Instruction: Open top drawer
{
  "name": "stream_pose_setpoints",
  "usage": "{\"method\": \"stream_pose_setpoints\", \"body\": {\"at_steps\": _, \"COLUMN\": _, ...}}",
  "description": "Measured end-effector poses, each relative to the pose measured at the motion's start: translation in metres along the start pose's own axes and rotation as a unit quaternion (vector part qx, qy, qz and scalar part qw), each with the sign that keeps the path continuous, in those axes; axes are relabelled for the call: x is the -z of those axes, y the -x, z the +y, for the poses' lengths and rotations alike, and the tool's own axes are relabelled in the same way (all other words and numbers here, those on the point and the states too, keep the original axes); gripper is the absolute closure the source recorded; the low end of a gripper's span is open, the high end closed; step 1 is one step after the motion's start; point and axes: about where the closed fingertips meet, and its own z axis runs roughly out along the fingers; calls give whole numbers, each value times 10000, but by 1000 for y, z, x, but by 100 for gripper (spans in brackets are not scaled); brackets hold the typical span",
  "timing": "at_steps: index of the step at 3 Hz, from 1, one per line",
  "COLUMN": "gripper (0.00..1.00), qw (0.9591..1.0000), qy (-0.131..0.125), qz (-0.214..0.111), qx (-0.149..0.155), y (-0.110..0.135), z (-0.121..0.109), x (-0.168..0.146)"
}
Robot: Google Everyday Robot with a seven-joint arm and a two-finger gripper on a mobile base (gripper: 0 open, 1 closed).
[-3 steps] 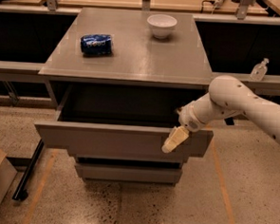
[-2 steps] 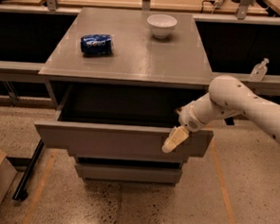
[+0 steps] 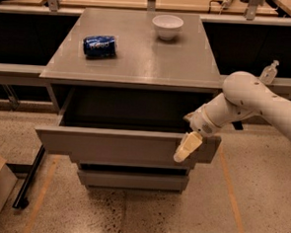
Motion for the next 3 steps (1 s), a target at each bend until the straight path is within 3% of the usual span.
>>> {"method": "stream_pose_setpoints", "body": {"at_steps": 1, "gripper": 0, "qw": 9996, "qy": 134, "qz": -66, "qx": -232, "y": -14, "z": 28, "x": 18}}
{"method": "stream_pose_setpoints", "body": {"at_steps": 2, "gripper": 0, "qw": 9974, "qy": 219, "qz": -148, "qx": -664, "y": -42, "z": 54, "x": 25}}
{"method": "stream_pose_setpoints", "body": {"at_steps": 3, "gripper": 0, "qw": 9955, "qy": 268, "qz": -142, "qx": -899, "y": -56, "z": 65, "x": 28}}
